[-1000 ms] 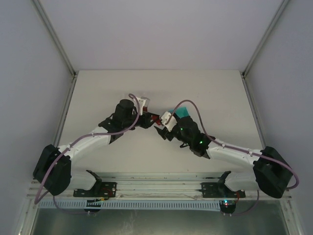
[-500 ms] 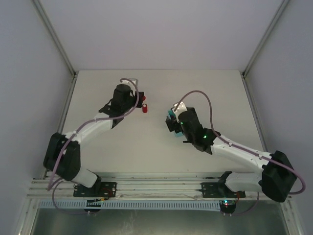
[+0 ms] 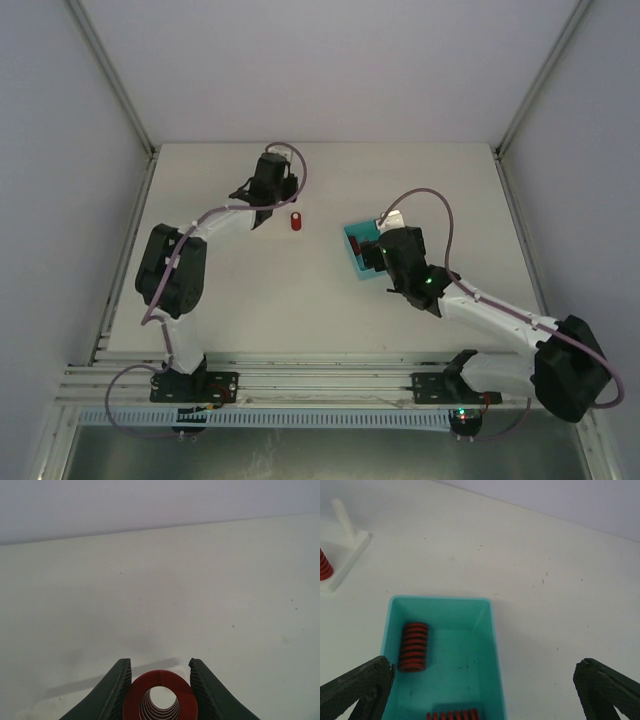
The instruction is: Install the large spring
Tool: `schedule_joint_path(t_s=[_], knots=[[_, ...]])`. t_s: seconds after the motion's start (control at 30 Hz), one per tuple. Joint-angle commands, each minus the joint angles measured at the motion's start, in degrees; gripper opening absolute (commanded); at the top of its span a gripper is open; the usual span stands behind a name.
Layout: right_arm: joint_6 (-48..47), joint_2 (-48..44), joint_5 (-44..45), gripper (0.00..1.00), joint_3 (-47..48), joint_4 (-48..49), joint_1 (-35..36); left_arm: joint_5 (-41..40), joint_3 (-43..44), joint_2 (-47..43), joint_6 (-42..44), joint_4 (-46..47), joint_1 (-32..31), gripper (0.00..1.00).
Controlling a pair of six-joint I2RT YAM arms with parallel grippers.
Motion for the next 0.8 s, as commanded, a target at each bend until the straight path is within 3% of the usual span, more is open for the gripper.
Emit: schedule_joint_path(t_s=[0.0,0.77], knots=[[0.79,-1.76,0.92,0.99,-0.57,1.11,-0.25,0.77,6.02,2.37,1.60,-2.11,0.51,0.00],[0.33,-2.87,-0.60,0.99,-1.34,1.77,-0.31,4.33,13.04,9.52,2.95,-5.97,0.75,0.00]])
